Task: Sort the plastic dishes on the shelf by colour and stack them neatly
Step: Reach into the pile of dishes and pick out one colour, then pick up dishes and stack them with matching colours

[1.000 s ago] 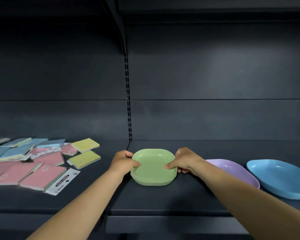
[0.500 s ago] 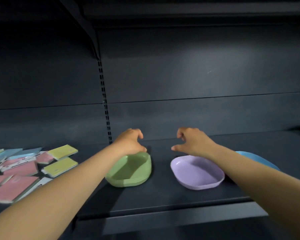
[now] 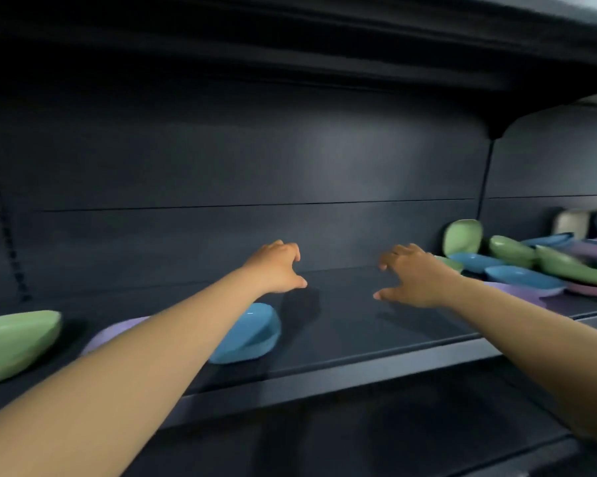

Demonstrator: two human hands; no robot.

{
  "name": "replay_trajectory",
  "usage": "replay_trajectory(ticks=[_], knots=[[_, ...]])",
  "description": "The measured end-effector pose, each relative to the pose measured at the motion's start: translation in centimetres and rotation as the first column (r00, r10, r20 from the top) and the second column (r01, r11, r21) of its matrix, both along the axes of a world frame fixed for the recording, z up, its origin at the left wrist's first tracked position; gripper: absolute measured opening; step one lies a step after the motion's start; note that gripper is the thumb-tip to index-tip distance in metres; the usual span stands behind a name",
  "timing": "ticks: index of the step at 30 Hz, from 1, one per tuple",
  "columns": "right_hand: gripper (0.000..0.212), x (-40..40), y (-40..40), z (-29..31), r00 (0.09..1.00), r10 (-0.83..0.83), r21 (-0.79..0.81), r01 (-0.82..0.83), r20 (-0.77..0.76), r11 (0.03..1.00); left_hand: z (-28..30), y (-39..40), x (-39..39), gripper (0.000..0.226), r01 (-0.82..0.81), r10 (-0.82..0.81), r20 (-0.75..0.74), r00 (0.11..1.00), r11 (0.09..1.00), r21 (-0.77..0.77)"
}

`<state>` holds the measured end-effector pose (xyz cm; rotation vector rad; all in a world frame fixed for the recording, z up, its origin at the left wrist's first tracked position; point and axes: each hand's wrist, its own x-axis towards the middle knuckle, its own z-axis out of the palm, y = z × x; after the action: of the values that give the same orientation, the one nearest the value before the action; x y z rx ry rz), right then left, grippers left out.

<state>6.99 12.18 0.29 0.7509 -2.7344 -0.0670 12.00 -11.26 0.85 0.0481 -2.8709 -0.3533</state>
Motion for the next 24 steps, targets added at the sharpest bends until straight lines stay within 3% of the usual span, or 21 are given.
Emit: replay_trajectory(ticks=[5, 12, 17, 20, 24], knots=[[0.059, -2.3, 11.2, 1.1, 0.999, -0.048, -0.034, 0.048, 0.015, 0.998, 0.1, 10.3, -3.7, 0.051, 0.030, -0.031, 0.039, 0.999, 0.999, 0.023], [0.053, -5.3, 21.9, 0.5, 0.987, -0.092, -0.149, 0.112, 0.133, 0.983, -0.5, 18.4, -9.3, 0.050, 0.006, -0.021, 0.115, 0.993, 0.992, 0.122], [0.055, -9.4, 25.5, -0.5, 0.949, -0.039, -0.238, 0.118, 0.314, 0.964, -2.2, 21.0, -14.3, 0.050, -0.023, -0.018, 0.199, 0.980, 0.979, 0.203], [0.057, -12.8, 26.1, -1.0, 0.921, 0.023, -0.247, 0.081, 0.389, 0.966, -3.0, 21.8, -18.1, 0.023, -0.074, -0.002, 0.225, 0.974, 0.942, 0.327], [0.070, -18.2, 25.4, -2.2, 0.870, 0.078, -0.217, 0.034, 0.488, 0.976, -4.8, 22.4, -23.8, 0.031, -0.153, 0.002, 0.277, 0.961, 0.838, 0.525]])
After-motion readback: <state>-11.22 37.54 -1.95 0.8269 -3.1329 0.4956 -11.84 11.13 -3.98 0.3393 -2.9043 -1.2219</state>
